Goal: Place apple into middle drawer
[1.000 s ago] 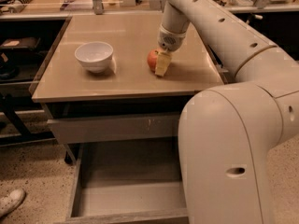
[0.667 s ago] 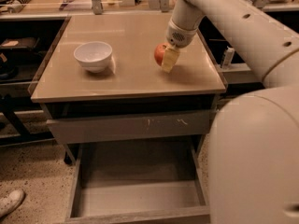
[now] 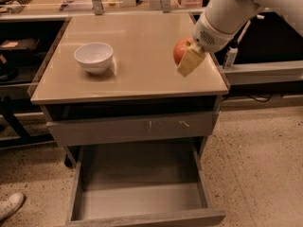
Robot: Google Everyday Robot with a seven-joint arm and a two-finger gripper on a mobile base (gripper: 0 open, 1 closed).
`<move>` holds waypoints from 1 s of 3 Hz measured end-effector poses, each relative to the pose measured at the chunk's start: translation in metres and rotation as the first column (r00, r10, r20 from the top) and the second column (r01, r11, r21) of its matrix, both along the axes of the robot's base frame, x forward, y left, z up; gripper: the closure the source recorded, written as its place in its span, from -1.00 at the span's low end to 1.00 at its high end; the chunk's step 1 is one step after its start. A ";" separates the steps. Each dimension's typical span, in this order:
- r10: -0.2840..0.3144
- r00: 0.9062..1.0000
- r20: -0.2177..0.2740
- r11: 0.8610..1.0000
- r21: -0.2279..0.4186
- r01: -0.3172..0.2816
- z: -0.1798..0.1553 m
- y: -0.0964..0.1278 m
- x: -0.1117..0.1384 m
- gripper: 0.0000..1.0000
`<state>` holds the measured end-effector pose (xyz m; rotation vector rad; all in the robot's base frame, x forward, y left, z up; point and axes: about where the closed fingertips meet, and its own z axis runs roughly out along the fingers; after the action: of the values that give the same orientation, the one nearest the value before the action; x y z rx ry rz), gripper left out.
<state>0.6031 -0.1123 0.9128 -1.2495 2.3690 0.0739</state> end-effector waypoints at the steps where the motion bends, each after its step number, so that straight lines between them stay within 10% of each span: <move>1: -0.002 0.999 -0.052 0.999 -0.032 0.001 -0.025 -0.005 -0.021 1.00; 3: 0.000 0.998 -0.071 1.000 -0.016 -0.001 -0.032 -0.001 -0.042 1.00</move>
Offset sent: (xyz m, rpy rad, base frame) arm -0.0212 -0.0056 -0.0234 -0.0305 0.0500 -0.0040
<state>0.5612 -0.1130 0.8803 -1.2748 2.4337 0.1012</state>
